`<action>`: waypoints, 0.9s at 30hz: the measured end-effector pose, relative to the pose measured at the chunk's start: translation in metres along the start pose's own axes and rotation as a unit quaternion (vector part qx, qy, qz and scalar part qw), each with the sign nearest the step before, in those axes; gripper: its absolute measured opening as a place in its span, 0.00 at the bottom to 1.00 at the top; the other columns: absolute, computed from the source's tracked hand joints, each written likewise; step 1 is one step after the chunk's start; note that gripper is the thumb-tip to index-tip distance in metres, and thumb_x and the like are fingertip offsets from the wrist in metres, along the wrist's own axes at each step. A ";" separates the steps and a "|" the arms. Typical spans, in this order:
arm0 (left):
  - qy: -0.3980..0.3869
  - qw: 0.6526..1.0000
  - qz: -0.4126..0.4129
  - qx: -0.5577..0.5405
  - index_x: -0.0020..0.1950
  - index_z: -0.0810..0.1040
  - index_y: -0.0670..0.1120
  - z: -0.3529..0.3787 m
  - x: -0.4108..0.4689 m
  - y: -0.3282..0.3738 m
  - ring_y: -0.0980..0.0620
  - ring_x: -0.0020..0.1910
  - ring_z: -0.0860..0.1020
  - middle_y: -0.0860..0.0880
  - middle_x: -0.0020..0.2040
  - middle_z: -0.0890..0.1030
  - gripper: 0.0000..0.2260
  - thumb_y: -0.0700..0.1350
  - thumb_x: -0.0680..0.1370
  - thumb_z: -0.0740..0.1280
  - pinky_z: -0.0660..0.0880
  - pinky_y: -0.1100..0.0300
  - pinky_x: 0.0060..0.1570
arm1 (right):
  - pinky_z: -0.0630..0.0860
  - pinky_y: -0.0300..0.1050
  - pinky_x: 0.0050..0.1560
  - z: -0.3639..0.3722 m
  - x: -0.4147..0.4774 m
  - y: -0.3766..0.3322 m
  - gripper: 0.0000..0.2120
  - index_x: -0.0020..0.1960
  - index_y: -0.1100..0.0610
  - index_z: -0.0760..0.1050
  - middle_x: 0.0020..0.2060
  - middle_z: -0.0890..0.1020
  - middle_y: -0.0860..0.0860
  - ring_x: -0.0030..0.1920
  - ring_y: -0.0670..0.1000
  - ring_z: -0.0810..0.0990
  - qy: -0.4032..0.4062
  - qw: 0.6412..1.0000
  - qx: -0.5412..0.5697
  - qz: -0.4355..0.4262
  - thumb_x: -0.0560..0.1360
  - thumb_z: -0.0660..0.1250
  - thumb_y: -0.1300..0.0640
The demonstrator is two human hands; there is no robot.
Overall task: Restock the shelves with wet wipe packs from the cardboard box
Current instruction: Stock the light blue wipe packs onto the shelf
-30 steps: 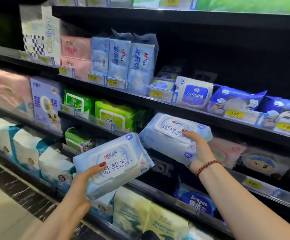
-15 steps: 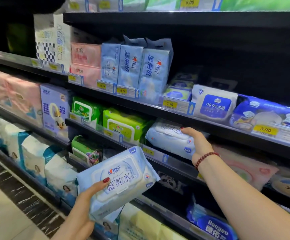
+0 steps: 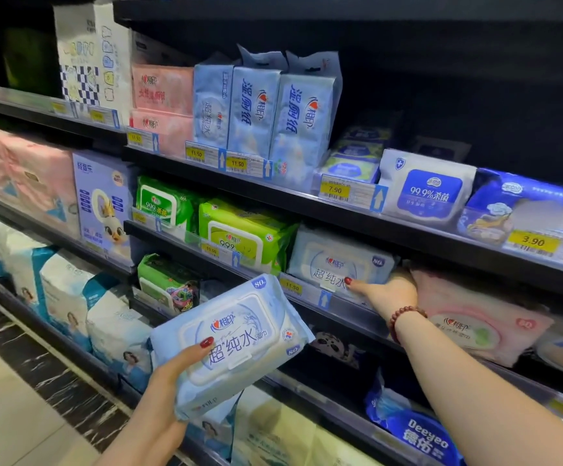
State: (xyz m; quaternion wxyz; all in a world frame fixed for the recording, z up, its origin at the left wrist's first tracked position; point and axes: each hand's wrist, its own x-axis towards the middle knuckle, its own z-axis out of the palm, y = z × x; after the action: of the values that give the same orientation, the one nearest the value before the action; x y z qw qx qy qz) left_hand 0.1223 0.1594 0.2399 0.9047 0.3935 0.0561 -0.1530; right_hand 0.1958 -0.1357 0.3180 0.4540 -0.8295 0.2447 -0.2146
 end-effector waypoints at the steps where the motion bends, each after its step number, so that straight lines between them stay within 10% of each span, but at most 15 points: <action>1: -0.001 1.000 0.000 0.001 0.55 0.80 0.42 0.000 0.000 0.000 0.45 0.41 0.85 0.39 0.52 0.84 0.14 0.40 0.70 0.67 0.80 0.49 0.43 | 0.78 0.48 0.52 0.001 0.000 -0.001 0.18 0.42 0.58 0.77 0.46 0.82 0.55 0.46 0.56 0.79 0.007 0.999 -0.042 -0.010 0.64 0.79 0.47; 13: -0.025 0.999 0.033 0.020 0.56 0.80 0.43 0.000 -0.003 0.007 0.46 0.38 0.84 0.39 0.50 0.84 0.16 0.39 0.68 0.67 0.81 0.54 0.34 | 0.69 0.44 0.42 -0.022 -0.028 -0.013 0.18 0.37 0.59 0.69 0.37 0.75 0.54 0.48 0.58 0.77 0.007 0.976 -0.206 -0.070 0.71 0.72 0.47; 17: -0.018 0.998 0.046 0.041 0.60 0.79 0.43 0.004 0.005 0.007 0.45 0.40 0.84 0.39 0.53 0.83 0.22 0.40 0.65 0.72 0.82 0.54 0.35 | 0.76 0.48 0.53 -0.029 -0.057 0.002 0.18 0.54 0.58 0.76 0.50 0.81 0.53 0.52 0.55 0.79 0.053 0.971 -0.148 -0.180 0.71 0.72 0.49; 23: -0.054 0.992 0.053 0.103 0.58 0.80 0.42 0.035 0.016 0.012 0.44 0.43 0.84 0.39 0.51 0.84 0.32 0.45 0.54 0.77 0.82 0.54 0.37 | 0.76 0.39 0.55 -0.027 -0.092 -0.018 0.20 0.56 0.50 0.78 0.51 0.84 0.45 0.51 0.43 0.82 -0.305 0.941 0.046 -0.140 0.68 0.71 0.43; 27: -0.080 0.984 0.060 0.148 0.63 0.78 0.43 0.072 0.026 0.024 0.42 0.48 0.84 0.41 0.53 0.84 0.30 0.43 0.61 0.77 0.80 0.53 0.41 | 0.80 0.45 0.53 -0.034 -0.079 -0.025 0.22 0.58 0.55 0.77 0.50 0.85 0.49 0.50 0.48 0.84 -0.323 0.932 0.116 -0.120 0.67 0.74 0.48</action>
State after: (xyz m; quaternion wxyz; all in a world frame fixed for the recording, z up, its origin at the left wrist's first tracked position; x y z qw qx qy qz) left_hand 0.1536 0.1159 0.2998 0.8459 0.5119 -0.0634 -0.1358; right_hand 0.1193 -0.0986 0.3461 0.5720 -0.8190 -0.0431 -0.0149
